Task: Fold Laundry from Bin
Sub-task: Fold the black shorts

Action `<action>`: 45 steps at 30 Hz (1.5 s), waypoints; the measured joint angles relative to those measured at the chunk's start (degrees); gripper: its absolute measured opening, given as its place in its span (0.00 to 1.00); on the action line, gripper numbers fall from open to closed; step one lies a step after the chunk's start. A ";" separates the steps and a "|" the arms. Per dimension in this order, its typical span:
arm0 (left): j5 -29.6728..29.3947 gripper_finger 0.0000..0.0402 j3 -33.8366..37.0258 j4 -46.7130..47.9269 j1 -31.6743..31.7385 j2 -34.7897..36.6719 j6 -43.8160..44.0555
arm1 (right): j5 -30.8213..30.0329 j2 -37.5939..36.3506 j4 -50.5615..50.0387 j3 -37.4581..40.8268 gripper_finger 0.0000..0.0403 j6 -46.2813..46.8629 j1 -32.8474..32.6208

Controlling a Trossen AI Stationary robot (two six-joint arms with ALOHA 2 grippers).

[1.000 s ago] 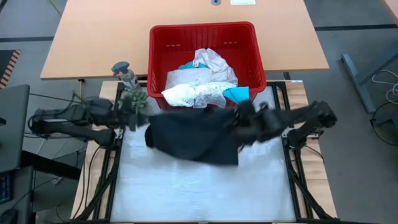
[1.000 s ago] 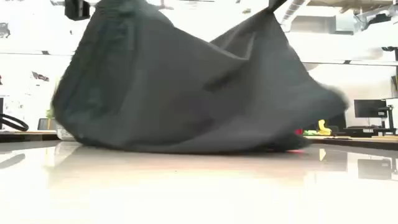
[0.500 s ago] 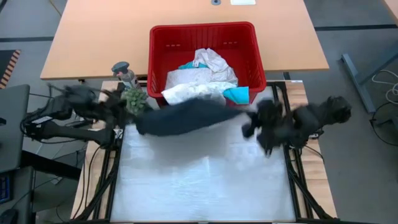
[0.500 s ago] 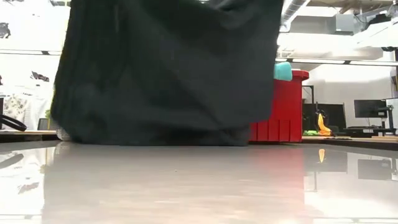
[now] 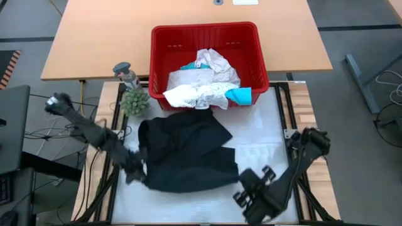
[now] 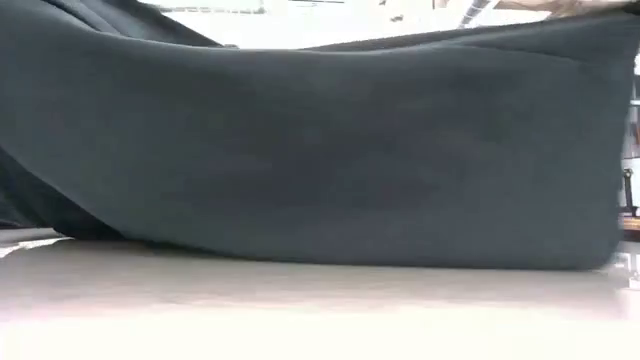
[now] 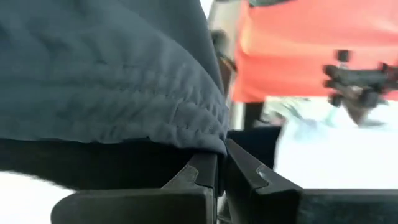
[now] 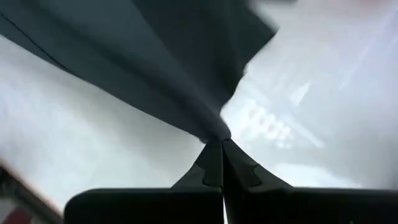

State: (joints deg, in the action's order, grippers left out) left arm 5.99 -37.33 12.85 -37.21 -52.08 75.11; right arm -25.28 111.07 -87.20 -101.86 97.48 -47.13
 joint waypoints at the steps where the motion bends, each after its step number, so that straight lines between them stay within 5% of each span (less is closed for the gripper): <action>1: -1.37 0.00 0.05 -1.79 -2.12 -2.53 1.02 | 0.71 0.80 1.35 0.02 0.04 0.02 -0.62; 9: -2.77 0.00 0.25 -14.74 -11.32 -23.06 9.04 | 1.38 2.65 13.38 0.00 0.04 -4.98 -3.09; 16: -2.20 0.06 0.25 -20.57 -13.89 -33.29 11.42 | 9.68 2.62 17.57 0.00 0.38 -11.30 -2.83; 23: -2.80 0.24 0.25 -21.48 -15.12 -31.67 12.06 | 7.39 2.15 17.04 0.00 0.67 -11.72 -1.78; 31: -13.78 0.50 -0.12 -23.41 -20.21 -23.00 15.51 | -4.62 1.73 11.60 -0.02 0.69 -12.18 3.30; 35: -20.41 0.57 -0.18 -18.34 -20.93 -20.31 15.02 | -6.05 1.71 10.99 -0.02 0.69 -17.25 8.47; 45: -13.68 0.70 -0.16 -4.75 -21.75 -20.65 20.81 | -4.81 1.71 22.14 0.00 0.69 -31.63 14.85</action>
State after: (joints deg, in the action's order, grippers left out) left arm -7.69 -37.50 8.10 -58.96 -72.73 95.92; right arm -30.10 112.77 -65.06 -101.86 65.85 -32.28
